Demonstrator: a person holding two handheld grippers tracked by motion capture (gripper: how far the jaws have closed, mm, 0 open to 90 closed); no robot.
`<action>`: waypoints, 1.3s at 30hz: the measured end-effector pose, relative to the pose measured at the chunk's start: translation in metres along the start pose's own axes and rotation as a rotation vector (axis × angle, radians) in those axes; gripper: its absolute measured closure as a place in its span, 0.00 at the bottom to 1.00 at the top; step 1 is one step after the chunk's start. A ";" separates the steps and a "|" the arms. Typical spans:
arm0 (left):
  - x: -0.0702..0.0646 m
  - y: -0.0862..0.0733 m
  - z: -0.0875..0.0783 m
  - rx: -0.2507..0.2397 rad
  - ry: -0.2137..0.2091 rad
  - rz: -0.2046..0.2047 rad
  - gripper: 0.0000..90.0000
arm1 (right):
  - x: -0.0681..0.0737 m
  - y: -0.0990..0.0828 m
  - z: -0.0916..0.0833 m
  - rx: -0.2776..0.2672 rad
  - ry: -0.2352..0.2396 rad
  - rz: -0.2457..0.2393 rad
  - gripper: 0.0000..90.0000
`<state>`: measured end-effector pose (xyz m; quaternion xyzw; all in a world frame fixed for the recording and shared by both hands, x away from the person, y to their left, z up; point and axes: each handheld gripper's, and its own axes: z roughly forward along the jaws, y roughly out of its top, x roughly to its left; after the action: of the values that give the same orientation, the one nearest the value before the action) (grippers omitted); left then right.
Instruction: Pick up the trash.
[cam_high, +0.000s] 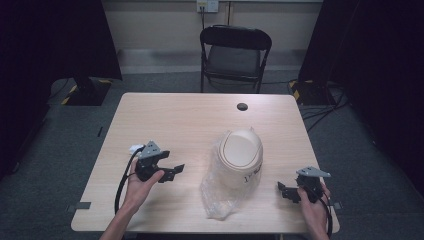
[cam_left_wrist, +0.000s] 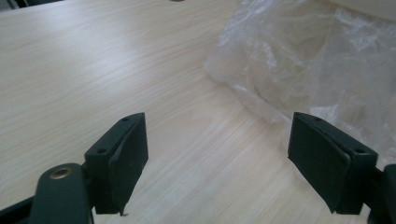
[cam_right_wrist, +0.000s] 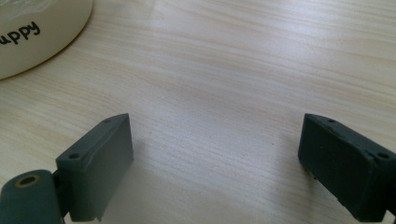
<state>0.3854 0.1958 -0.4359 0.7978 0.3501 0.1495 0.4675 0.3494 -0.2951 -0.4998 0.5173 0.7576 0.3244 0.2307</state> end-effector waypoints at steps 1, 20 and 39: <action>-0.002 0.003 0.001 -0.007 -0.005 -0.003 0.22 | 0.001 0.001 0.000 0.002 0.004 0.001 0.10; -0.044 0.070 0.032 -0.051 -0.129 0.065 0.19 | 0.000 0.001 0.001 0.000 0.002 -0.003 0.10; -0.064 0.103 0.075 -0.028 -0.173 0.114 0.19 | 0.000 0.001 0.001 0.001 0.002 -0.007 0.10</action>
<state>0.4257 0.0704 -0.3814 0.8196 0.2604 0.1116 0.4979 0.3513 -0.2942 -0.4997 0.5145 0.7597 0.3238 0.2308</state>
